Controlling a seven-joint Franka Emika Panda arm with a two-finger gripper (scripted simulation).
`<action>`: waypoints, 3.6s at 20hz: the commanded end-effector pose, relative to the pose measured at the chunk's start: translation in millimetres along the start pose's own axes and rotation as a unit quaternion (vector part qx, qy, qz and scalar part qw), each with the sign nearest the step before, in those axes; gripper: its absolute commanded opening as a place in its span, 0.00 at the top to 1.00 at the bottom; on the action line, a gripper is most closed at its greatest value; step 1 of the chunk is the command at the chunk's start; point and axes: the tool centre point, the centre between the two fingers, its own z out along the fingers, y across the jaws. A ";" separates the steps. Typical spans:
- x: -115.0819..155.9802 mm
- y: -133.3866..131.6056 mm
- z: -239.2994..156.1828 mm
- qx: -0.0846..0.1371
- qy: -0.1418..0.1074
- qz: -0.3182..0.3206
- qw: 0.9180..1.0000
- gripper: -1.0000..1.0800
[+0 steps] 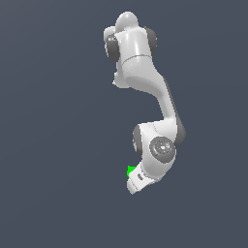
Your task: Stack the red cube on top of the green cube.
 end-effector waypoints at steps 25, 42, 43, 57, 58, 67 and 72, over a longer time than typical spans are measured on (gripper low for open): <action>-1.5 -0.7 -83.1 0.000 0.000 0.000 1.000 1.00; -6.9 4.2 -93.7 0.000 0.001 0.000 1.000 1.00; -9.1 5.5 -91.7 0.000 0.001 0.000 1.000 1.00; -57.4 36.5 -44.5 0.000 0.001 0.000 1.000 1.00; -59.3 37.8 -42.7 0.000 0.001 0.000 1.000 1.00; -60.3 40.0 -40.4 0.000 0.001 0.000 1.000 0.04; -60.3 40.0 -40.4 0.000 0.001 0.000 1.000 0.04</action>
